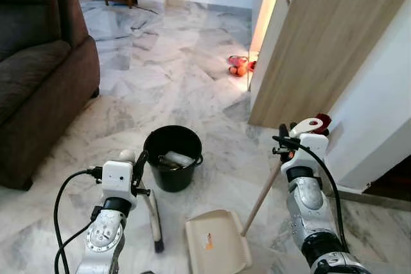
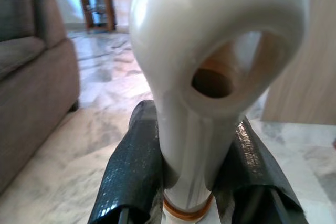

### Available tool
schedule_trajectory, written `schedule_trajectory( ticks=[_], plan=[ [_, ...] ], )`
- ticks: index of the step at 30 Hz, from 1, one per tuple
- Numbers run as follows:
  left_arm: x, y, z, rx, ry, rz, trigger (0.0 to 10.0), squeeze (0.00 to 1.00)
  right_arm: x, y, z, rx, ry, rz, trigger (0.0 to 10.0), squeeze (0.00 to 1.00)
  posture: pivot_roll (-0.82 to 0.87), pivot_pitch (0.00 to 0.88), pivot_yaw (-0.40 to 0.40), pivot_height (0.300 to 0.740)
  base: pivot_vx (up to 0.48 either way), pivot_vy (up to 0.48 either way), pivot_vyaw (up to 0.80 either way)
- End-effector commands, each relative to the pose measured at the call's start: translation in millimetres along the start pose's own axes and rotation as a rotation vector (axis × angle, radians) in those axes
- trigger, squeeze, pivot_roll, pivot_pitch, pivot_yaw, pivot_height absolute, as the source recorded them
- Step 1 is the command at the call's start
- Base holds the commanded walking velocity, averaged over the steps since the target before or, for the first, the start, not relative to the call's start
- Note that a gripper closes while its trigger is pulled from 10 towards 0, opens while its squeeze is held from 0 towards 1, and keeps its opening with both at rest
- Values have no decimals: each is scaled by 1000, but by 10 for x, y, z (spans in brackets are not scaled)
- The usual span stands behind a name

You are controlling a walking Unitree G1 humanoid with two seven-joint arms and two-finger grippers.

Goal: Sweep floor

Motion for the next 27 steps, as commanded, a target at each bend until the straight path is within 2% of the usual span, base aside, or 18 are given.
schedule_trajectory(
  ticks=[1, 14, 27],
  plan=[
    [-23, 64, 28, -29, -8, 2, 10000, 0, -48, 32, 5, -20, -20, 7, 10000, 0, 16, 59, -71, 740, 0, 0, 0],
    [-29, 53, 38, -26, -13, 1, 10000, 0, -58, 9, 8, -2, -31, 14, 10000, 0, 18, 52, -70, 740, 0, 0, 0],
    [-58, 34, 50, -14, -31, 4, 10000, 0, -54, 11, 15, 0, -29, 5, 10000, 0, 20, 36, -71, 740, 0, 0, -800]
  ],
)
Point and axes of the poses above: a point about 5 cm out from each wrist's last joint towards the gripper, its own z axis pointing out of the wrist towards the gripper, its own y axis along the axis of the wrist's last joint, x = y × z, the point moved 1 cm from there along z, pointing out of the wrist towards the gripper, and after that the axes turned 2 degrees about z, right-handed, at the moved point
